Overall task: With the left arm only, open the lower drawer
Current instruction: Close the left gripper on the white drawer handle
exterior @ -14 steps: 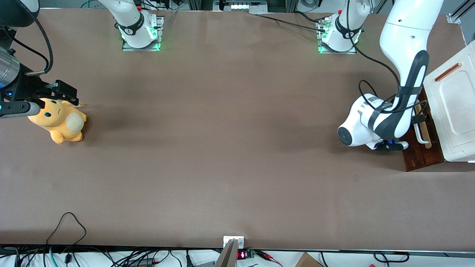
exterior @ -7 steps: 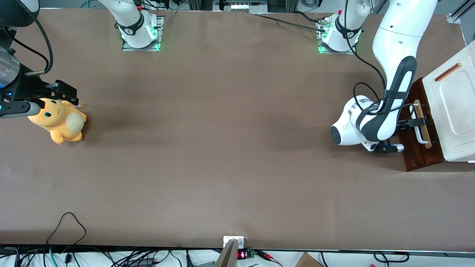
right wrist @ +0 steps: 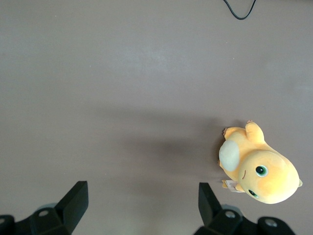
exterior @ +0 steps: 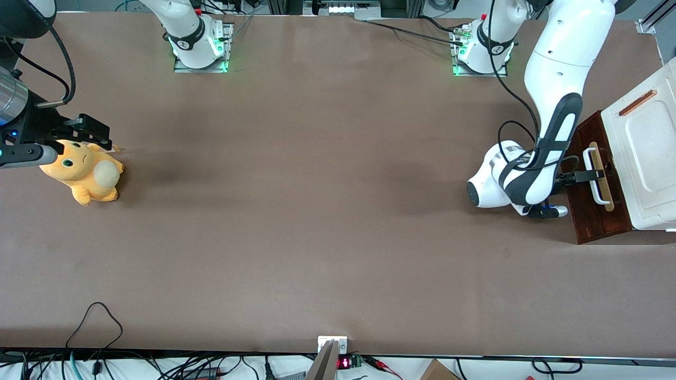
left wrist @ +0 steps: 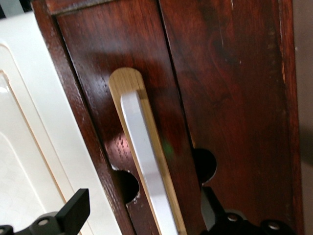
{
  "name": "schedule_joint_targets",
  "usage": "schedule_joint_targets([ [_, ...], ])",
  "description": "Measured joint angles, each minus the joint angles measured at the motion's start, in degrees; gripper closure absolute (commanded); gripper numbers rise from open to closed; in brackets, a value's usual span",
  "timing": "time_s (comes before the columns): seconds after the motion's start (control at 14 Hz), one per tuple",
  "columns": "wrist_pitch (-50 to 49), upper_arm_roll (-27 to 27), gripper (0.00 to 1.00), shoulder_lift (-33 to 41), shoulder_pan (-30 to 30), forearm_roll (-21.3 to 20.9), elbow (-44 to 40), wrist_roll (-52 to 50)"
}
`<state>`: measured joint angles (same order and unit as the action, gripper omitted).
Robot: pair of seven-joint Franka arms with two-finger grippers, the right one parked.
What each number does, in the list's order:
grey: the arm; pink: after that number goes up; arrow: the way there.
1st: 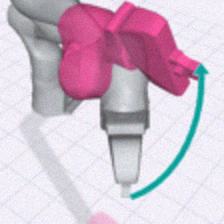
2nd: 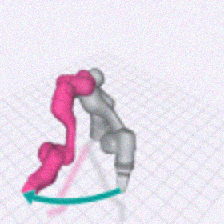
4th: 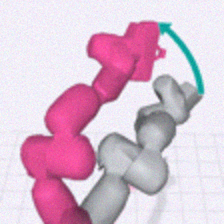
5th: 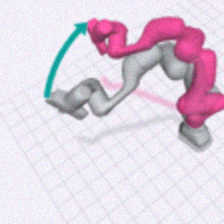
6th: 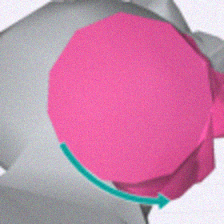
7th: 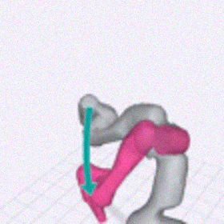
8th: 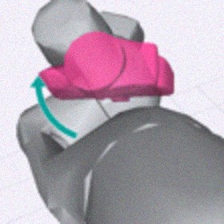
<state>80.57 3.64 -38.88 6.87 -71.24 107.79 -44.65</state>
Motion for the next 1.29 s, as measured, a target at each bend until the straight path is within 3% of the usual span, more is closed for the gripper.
schedule_joint_targets([
  [0.64, -0.3, -0.4, 0.06, -1.1, -1.1, -0.3, 0.0, -0.1],
  [1.29, -0.4, -0.4, 0.34, -1.5, -1.4, -0.3, 0.0, -0.5],
])
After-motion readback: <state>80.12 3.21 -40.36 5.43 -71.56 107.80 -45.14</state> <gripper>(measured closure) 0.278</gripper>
